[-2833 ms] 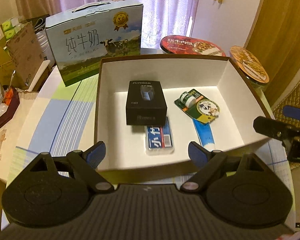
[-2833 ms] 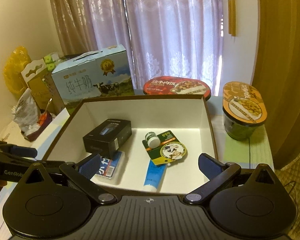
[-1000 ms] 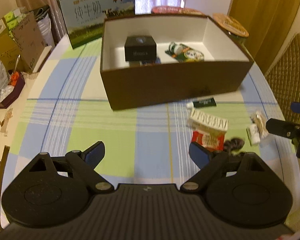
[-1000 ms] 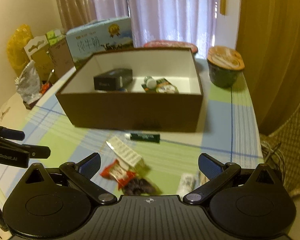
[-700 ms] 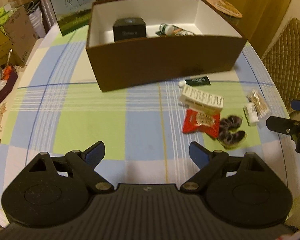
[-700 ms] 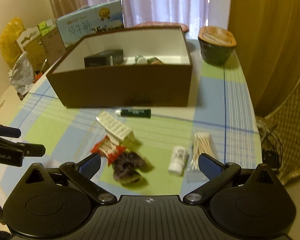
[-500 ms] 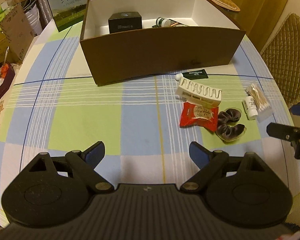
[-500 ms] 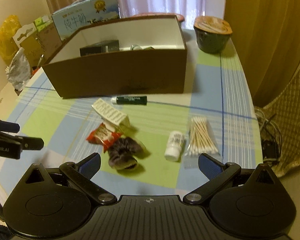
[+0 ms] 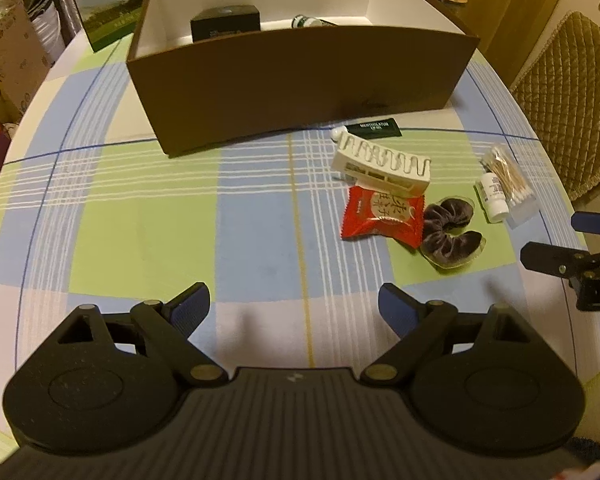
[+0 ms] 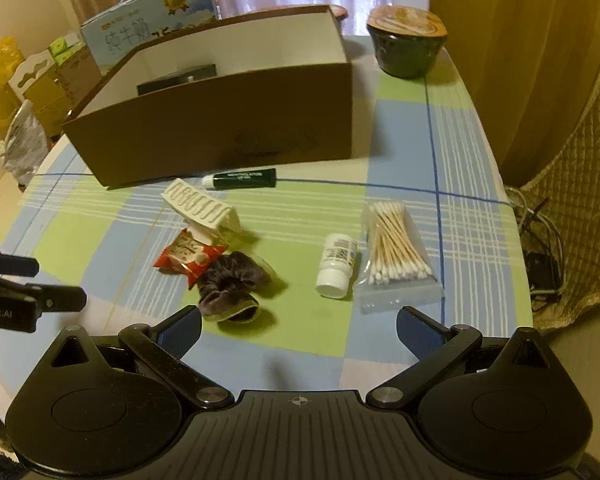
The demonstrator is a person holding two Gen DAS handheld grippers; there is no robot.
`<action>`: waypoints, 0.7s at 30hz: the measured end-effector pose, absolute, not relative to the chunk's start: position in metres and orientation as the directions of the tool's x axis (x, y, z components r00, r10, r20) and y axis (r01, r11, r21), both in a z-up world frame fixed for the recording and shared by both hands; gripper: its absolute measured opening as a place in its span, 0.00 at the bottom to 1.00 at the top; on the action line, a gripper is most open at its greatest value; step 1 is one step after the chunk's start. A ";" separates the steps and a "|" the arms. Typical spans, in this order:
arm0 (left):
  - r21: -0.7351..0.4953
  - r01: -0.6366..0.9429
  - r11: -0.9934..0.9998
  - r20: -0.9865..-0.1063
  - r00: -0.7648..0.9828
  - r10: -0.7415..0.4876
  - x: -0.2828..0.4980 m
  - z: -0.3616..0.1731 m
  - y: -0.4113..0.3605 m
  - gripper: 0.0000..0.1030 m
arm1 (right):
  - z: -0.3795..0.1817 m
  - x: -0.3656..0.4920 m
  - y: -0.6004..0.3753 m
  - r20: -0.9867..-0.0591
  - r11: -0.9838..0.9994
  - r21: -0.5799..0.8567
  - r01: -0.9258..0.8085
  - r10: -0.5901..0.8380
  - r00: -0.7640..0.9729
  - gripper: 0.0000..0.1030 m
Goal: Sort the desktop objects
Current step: 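Withdraw both tools from the box toward the loose items on the table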
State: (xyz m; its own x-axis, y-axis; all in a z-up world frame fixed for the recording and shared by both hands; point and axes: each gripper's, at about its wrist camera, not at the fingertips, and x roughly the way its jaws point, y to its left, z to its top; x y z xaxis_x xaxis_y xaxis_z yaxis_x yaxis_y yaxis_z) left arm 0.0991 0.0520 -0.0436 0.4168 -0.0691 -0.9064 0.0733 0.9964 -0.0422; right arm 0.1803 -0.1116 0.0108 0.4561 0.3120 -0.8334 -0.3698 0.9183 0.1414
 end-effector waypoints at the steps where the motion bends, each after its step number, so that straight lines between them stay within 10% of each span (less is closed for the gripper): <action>1: -0.045 0.074 0.996 -0.908 0.414 -0.071 0.100 -0.045 0.051 0.86 | 0.009 0.181 -0.113 -0.834 0.921 0.144 -0.362 0.310 0.456 0.98; 21: -0.089 0.200 0.976 -0.891 0.422 -0.167 0.147 -0.075 0.013 0.84 | -0.005 0.198 -0.156 -0.847 0.973 0.140 -0.183 0.213 0.487 0.98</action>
State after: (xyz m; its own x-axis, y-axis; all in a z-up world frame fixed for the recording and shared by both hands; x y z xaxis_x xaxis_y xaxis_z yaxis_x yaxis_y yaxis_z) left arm 0.1471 0.0126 -0.0748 0.4219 -0.1674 -0.8911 0.1998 0.9758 -0.0888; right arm 0.1981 -0.1561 -0.0050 0.4867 0.2135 -0.8471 -0.1834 0.9730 0.1399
